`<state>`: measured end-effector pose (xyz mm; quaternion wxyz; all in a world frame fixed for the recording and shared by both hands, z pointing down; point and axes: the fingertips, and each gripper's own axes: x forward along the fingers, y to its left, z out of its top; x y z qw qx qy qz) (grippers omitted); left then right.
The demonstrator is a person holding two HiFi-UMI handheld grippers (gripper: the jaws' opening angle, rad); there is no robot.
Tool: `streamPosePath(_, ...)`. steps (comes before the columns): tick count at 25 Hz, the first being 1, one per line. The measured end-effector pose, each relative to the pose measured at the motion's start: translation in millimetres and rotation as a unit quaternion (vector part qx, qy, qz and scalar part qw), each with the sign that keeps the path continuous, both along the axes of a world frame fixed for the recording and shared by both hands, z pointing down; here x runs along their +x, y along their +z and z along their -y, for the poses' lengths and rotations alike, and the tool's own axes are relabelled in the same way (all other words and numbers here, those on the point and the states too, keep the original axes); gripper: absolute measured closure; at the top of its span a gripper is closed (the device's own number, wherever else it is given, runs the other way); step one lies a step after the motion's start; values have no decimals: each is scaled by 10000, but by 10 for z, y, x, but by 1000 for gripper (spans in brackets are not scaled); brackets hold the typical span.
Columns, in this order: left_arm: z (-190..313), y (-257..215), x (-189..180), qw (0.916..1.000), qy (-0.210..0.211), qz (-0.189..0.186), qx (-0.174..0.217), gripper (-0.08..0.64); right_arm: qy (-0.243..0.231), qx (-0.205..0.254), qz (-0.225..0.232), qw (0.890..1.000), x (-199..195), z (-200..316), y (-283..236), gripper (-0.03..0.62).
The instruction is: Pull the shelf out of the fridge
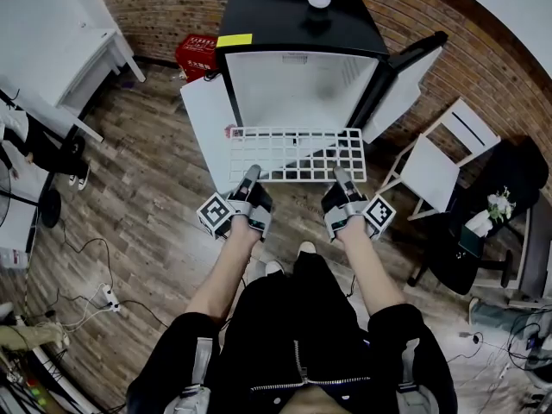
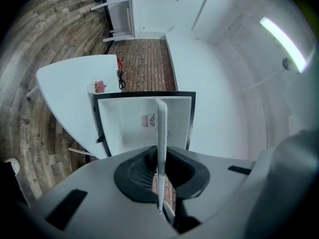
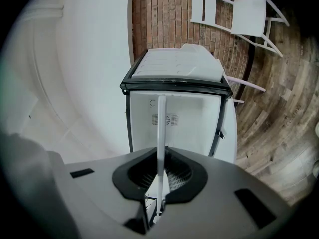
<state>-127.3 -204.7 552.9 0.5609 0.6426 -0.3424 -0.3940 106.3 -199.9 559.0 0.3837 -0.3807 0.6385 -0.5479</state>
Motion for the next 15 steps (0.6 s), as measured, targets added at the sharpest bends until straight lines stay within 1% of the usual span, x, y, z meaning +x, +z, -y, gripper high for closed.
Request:
streamPosePath(2,-8,-15,3,10000,4,-32,11,520,-3,13,-2,10000,-7,-7,-12,563)
streamPosePath(7,-11,18,-14,9999,-4,-73,-100,520,-9,-5,-42,10000,-12,-2,-15,563)
streamPosePath(11,15,-67,-7,10000,1,-24,-25,520,-4,-2,-20,10000,-15,22,-73,563)
streamPosePath(15,-63,-19,-26,10000,27,-19,-30,520,15,21,-28,10000,-26,-70,-38,563)
